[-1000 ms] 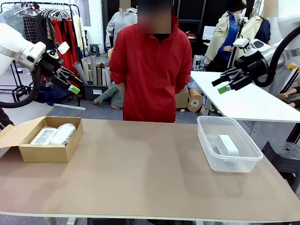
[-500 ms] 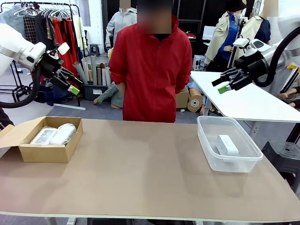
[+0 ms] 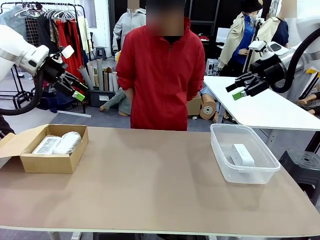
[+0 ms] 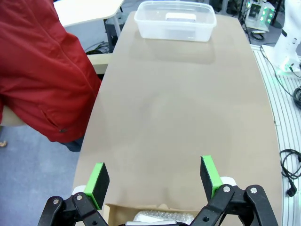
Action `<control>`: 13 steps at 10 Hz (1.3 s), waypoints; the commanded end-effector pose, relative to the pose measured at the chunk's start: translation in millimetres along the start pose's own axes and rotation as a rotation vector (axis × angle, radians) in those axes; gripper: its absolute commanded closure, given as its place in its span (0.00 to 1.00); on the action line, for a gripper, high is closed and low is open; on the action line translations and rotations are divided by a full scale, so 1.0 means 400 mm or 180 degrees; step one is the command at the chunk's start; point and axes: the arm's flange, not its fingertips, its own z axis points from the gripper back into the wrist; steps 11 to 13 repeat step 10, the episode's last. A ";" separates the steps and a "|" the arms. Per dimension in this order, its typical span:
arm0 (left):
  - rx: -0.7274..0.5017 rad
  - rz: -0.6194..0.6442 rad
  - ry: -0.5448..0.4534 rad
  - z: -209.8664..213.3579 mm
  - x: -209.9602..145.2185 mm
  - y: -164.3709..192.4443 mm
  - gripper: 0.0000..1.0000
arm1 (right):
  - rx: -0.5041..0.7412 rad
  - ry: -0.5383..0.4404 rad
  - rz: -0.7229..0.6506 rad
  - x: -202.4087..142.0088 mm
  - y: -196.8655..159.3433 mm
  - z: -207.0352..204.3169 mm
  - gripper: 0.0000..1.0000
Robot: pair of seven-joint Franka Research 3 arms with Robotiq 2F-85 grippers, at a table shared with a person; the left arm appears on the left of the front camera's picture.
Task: Separate and place wrapped and unwrapped clocks.
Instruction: If the picked Digital clock is wrapped, place it in the Package Box ; if not, place it in the Organizing box.
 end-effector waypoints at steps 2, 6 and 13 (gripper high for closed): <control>0.0008 -0.0004 0.0002 0.001 0.000 0.000 0.00 | -0.0014 -0.0006 -0.0012 0.010 -0.004 0.005 0.00; 0.0008 -0.0004 0.0002 0.001 0.000 0.000 0.00 | -0.0014 -0.0006 -0.0012 0.010 -0.004 0.005 0.00; 0.0008 -0.0004 0.0002 0.001 0.000 0.000 0.00 | -0.0014 -0.0006 -0.0012 0.010 -0.004 0.005 0.00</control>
